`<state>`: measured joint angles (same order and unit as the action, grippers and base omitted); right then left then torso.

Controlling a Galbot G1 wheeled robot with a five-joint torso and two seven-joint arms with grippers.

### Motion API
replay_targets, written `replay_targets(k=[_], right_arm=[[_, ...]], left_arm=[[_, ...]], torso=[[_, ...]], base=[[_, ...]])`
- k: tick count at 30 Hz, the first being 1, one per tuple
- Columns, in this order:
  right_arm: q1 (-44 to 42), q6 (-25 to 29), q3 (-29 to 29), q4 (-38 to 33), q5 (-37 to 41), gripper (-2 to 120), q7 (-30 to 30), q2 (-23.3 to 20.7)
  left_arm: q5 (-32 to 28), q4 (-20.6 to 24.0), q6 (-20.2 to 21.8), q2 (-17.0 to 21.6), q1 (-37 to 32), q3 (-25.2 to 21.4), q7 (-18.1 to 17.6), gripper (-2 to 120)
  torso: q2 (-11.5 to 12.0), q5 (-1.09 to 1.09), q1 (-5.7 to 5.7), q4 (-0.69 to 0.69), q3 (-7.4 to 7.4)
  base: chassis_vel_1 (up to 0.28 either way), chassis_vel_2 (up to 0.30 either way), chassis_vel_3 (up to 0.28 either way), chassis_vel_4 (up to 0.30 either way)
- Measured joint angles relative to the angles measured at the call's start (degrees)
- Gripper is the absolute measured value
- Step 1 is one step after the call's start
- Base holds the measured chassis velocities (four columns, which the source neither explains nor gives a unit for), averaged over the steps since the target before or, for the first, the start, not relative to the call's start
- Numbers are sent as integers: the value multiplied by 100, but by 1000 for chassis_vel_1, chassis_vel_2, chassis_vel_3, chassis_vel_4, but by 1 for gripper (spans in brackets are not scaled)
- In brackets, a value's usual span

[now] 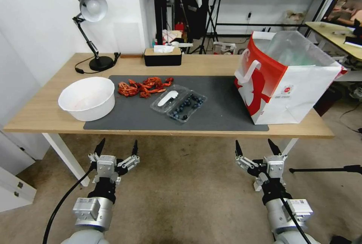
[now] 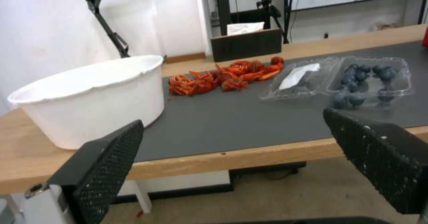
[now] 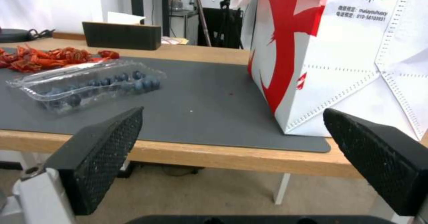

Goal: Close the takeout container lid, then place the container into the takeout bag.

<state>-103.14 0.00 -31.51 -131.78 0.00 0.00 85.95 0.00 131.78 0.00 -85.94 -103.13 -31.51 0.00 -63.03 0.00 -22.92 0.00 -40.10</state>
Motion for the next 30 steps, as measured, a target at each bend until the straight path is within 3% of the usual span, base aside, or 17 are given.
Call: replay_targets(k=[16, 19, 22, 25, 26, 27, 29, 30], right_arm=[[0, 2, 0, 0, 0, 100, 0, 0], [-28, 121, 24, 41, -13, 100, 0, 5], [-168, 601, 163, 266, -87, 100, -2, 48], [-187, 620, 168, 288, -90, 100, -4, 51], [-184, 642, 161, 287, -90, 100, -2, 48], [-184, 642, 161, 287, -90, 100, -2, 48], [-287, 992, 244, 468, -130, 100, -4, 73], [-287, 992, 244, 468, -130, 100, -4, 73]], left_arm=[[-9, 0, -6, 14, 1, 16, -16, 100], [-158, 3, -114, 184, 26, 277, -271, 100], [-499, 21, -370, 577, 91, 871, -836, 100], [-505, 22, -377, 681, 88, 988, -837, 100], [-516, 17, -385, 702, 91, 1015, -879, 100], [-516, 17, -385, 702, 91, 1015, -879, 100], [-728, -37, -525, 895, 113, 1396, -1266, 100], [-728, -37, -525, 895, 113, 1396, -1266, 100]], torso=[[0, 0, 0, 0, 0], [0, -1, 0, 2, 0], [0, 1, 0, -1, 0], [0, 2, 0, -7, 0], [0, -3, 0, 2, 0], [0, -3, 0, 2, 0], [0, 0, 0, 2, 0], [0, 0, 0, 2, 0]], base=[[0, 0, 0, 0], [0, 0, 0, 0], [0, 0, 0, 0], [0, 0, 0, 0], [0, 0, 0, 0], [0, 0, 0, 0], [0, 0, 0, 0], [0, 0, 0, 0]])
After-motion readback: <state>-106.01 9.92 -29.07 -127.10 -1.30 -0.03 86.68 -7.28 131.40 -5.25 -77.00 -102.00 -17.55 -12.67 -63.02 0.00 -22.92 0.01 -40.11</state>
